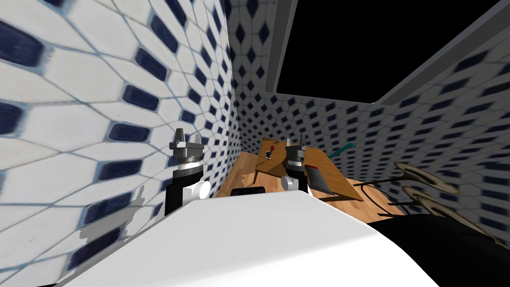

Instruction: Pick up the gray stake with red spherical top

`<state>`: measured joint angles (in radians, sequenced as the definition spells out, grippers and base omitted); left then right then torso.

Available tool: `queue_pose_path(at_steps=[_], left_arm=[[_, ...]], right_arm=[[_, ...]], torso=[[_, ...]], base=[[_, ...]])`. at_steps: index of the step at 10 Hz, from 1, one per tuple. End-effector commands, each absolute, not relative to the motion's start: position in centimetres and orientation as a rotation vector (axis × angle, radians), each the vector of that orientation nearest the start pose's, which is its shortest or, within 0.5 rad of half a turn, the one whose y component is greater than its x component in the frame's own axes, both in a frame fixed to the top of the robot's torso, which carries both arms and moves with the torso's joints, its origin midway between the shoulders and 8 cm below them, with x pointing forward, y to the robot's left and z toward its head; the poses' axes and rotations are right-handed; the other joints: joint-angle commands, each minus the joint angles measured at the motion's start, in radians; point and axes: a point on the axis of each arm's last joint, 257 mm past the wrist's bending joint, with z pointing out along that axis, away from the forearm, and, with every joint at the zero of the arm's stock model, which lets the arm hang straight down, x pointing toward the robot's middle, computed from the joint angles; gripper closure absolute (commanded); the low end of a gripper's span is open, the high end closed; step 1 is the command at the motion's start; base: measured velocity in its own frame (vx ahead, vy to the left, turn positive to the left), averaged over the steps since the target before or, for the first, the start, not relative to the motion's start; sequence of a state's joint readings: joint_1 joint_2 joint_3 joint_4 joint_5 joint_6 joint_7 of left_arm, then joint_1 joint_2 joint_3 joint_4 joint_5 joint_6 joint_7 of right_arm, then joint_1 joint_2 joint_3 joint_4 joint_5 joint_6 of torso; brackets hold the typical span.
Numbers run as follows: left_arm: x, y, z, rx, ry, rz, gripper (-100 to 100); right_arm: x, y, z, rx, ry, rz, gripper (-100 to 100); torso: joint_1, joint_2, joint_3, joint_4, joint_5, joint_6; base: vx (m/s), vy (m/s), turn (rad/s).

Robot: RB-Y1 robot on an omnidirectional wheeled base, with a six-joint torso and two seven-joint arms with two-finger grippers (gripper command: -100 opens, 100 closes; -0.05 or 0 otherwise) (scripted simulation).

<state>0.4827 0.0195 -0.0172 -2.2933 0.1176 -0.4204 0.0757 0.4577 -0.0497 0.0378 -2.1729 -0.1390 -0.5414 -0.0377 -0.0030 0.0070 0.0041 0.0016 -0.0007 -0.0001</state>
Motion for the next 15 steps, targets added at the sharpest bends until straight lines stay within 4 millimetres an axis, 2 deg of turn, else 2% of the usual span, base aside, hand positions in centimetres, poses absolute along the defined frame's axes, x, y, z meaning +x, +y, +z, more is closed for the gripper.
queue_pose_path(at_steps=[1,3,6,15], left_arm=[[35.5,28.4,2.0,-0.79,0.57,-1.461,0],[35.5,28.4,2.0,-0.79,0.57,-1.461,0],[35.5,28.4,2.0,-0.79,0.57,-1.461,0],[35.5,28.4,2.0,-0.79,0.57,-1.461,0]], right_arm=[[36.9,-28.2,-1.7,0.786,0.591,1.501,-100],[38.0,-28.6,-3.9,0.834,0.607,1.55,-100],[38.8,-28.9,-5.7,0.879,0.616,1.579,-100],[41.8,-30.8,-12.8,1.09,0.594,1.738,-100]], torso=[[0.0,0.0,0.0,0.0,0.0,0.0],[-0.002,-0.001,0.0,0.0,0.0,0.0],[-0.001,-0.004,-0.002,-0.001,0.0,0.0],[-0.001,-0.004,-0.002,-0.001,0.0,0.0]], base=[[-0.106,-0.049,0.116],[-0.099,-0.07,0.166],[-0.045,-0.04,0.068],[-0.043,-0.038,0.11]])
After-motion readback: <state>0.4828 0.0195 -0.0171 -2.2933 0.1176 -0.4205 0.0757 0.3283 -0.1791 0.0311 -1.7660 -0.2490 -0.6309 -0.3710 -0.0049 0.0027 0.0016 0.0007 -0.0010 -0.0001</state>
